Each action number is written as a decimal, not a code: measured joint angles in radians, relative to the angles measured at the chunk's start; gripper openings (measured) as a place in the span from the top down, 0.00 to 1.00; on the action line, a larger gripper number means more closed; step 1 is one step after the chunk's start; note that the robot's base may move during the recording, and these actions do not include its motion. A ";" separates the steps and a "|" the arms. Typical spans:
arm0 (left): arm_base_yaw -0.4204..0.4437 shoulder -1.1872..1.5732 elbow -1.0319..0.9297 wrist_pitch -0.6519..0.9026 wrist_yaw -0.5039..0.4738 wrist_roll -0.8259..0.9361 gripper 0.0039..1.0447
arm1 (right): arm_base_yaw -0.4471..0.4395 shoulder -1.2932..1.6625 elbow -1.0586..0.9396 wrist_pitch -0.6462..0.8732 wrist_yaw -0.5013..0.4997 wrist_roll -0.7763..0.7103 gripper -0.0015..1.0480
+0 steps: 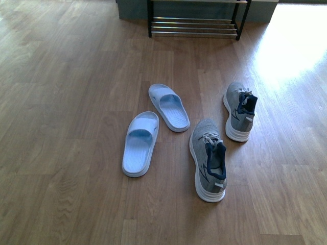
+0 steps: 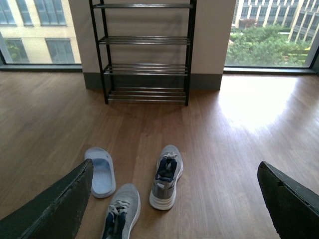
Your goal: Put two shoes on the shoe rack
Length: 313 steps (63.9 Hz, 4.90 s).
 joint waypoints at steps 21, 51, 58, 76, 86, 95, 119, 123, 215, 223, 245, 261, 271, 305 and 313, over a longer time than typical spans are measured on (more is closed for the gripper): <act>0.000 0.000 0.000 0.000 0.000 0.000 0.09 | 0.000 0.000 0.000 0.000 0.000 0.000 0.09; 0.000 0.000 0.000 0.000 0.000 0.000 0.09 | 0.000 0.000 0.000 0.000 0.000 0.000 0.09; 0.000 0.000 0.000 0.000 0.000 0.000 0.09 | 0.000 0.000 0.000 0.000 0.000 0.000 0.09; 0.000 0.000 0.000 0.000 0.000 0.000 0.09 | 0.000 0.000 0.000 0.000 0.000 0.000 0.09; 0.000 0.000 0.000 0.000 0.000 0.000 0.09 | 0.000 0.000 0.000 0.000 0.000 0.000 0.09; 0.000 0.000 0.000 0.000 0.000 0.000 0.09 | 0.000 0.000 0.000 0.000 0.000 0.000 0.09; 0.000 0.000 0.000 0.000 0.000 0.000 0.09 | 0.000 0.000 0.000 0.000 0.000 0.000 0.09; 0.000 0.000 0.000 0.000 0.000 0.000 0.09 | 0.000 0.000 0.000 0.000 0.000 0.000 0.09; 0.000 0.000 0.000 0.000 0.002 0.000 0.09 | 0.000 0.000 0.000 0.000 0.001 0.000 0.09; 0.000 0.000 0.000 0.000 0.002 0.000 0.09 | 0.000 0.000 0.000 0.000 0.001 0.000 0.09; -0.104 0.418 0.109 0.060 -0.095 -0.352 0.09 | 0.000 0.000 0.000 0.000 -0.001 0.000 0.09; -0.097 1.497 0.350 0.378 0.129 -0.430 0.09 | 0.000 0.000 0.000 0.000 0.000 0.000 0.09; -0.145 1.913 0.531 0.365 0.172 -0.329 0.09 | 0.000 0.000 0.000 0.000 0.000 0.000 0.09; -0.304 2.567 0.991 0.328 0.477 -0.324 0.09 | 0.000 0.000 0.000 0.000 0.000 0.000 0.09; -0.340 2.594 1.060 0.301 0.516 -0.370 0.09 | 0.000 0.000 0.000 0.000 0.000 0.000 0.09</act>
